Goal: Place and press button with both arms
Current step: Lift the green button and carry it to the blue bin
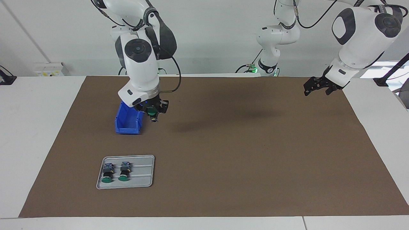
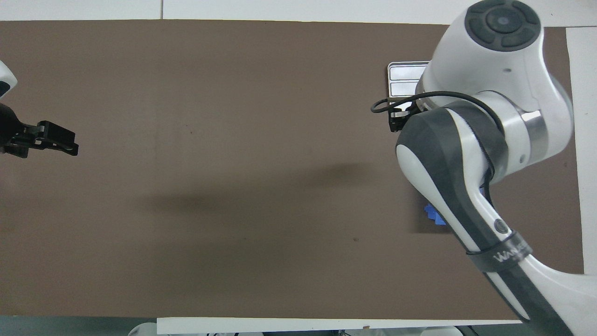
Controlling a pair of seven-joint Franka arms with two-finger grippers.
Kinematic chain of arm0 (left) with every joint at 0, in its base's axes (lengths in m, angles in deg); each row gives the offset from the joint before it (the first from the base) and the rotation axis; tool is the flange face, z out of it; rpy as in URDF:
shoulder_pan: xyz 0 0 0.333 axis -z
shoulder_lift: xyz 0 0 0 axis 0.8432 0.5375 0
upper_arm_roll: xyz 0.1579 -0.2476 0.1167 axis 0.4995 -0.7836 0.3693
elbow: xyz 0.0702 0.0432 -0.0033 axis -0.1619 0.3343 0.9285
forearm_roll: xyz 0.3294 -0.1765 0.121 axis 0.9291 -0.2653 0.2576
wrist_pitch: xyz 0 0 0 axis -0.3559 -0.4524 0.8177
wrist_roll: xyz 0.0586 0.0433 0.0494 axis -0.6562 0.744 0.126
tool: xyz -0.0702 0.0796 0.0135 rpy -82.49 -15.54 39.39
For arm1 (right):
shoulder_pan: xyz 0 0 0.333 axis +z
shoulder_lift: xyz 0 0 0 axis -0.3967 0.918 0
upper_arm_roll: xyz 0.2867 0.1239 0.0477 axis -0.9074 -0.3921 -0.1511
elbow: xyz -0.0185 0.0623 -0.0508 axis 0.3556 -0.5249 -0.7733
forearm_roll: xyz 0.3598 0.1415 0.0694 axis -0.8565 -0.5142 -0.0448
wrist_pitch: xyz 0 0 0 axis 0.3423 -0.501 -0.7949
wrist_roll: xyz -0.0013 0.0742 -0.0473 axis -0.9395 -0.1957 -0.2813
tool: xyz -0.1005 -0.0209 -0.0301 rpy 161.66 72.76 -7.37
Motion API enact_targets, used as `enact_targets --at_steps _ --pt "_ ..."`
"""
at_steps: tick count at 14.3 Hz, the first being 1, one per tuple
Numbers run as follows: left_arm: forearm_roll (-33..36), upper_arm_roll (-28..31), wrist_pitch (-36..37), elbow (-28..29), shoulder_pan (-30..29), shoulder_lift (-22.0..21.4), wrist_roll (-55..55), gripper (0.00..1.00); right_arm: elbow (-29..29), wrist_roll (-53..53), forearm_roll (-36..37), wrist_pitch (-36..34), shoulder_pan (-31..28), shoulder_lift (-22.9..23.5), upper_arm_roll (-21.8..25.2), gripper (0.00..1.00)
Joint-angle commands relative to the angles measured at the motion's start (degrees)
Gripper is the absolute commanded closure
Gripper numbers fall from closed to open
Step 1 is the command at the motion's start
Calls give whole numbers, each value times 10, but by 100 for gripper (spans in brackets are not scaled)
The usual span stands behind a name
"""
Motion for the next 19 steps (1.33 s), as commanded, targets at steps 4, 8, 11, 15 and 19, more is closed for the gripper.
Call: enact_targets --at_steps 4,8,11,15,19 --pt "-4 0 -2 -5 -3 1 7 0 -138 8 4 6 -49 -117 40 95" --pt "-4 0 -2 -5 -3 1 7 0 -237 3 10 53 -48 -180 42 95" --pt "-4 0 -2 -5 -3 1 7 0 -303 -19 10 119 -57 -203 42 95" --pt "-4 0 -2 -5 -3 1 7 0 -322 -75 10 143 -76 -197 44 95" --pt "-4 0 -2 -5 -3 1 7 0 -330 -86 10 165 -82 -174 43 95"
